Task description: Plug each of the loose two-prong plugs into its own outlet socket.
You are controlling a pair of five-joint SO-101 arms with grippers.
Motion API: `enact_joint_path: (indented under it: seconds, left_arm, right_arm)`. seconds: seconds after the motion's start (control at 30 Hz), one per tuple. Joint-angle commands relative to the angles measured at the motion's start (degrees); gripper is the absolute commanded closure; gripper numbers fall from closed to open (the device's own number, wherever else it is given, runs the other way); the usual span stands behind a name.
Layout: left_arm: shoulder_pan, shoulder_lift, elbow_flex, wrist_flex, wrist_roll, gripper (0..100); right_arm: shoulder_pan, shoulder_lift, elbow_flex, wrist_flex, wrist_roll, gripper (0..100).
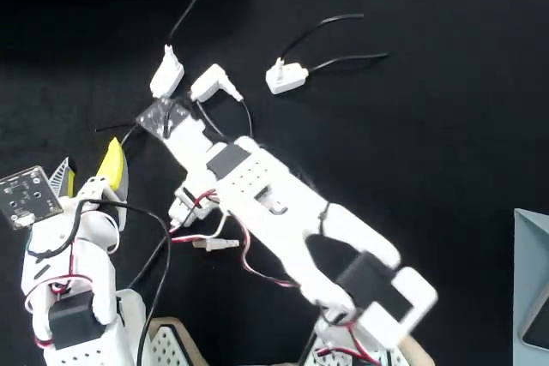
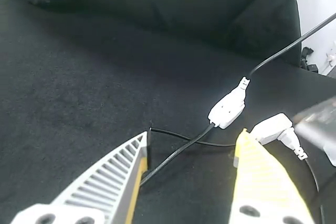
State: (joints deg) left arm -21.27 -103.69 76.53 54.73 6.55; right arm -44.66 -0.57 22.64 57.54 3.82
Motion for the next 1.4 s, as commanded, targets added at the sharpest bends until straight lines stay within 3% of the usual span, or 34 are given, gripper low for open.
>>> enact_joint_path:
  seconds: [0.0, 0.17, 0.3, 0.47, 0.63, 0.93, 1.1, 1.37]
  left_arm:
    - [1.36, 0.09, -1.54, 0.09, -4.04, 73]
    - [7.08, 0.26, -1.80, 1.05, -9.67, 74]
    - [11.21, 0.35, -4.62, 8.26, -15.38, 74]
    - [13.14, 3.25, -9.10, 16.35, -22.59, 73]
    - [13.14, 17.23, -13.05, 19.34, -27.08, 73]
    - [15.16, 42.99, -21.93, 24.44, -32.97, 69]
    - [19.91, 51.25, -20.88, 20.75, -32.79, 67]
    - [20.53, 63.47, -17.36, 1.85, -28.66, 70]
  right_arm:
    - [0.70, -8.66, -4.26, 4.57, -1.41, 88.2]
    - [0.79, -17.45, -4.26, 11.08, -1.58, 99.0]
    - [3.69, -22.99, -4.09, 17.32, -1.85, 98.7]
    - [11.69, -26.77, -4.00, 22.51, -7.38, 98.6]
    - [17.67, -27.12, -2.33, 23.30, -7.56, 98.6]
    - [18.64, -27.38, 8.84, 15.03, -7.21, 98.6]
    - [24.79, -27.47, 9.80, 15.21, -7.12, 98.6]
    - [29.10, -27.47, 9.80, 14.95, -4.57, 98.6]
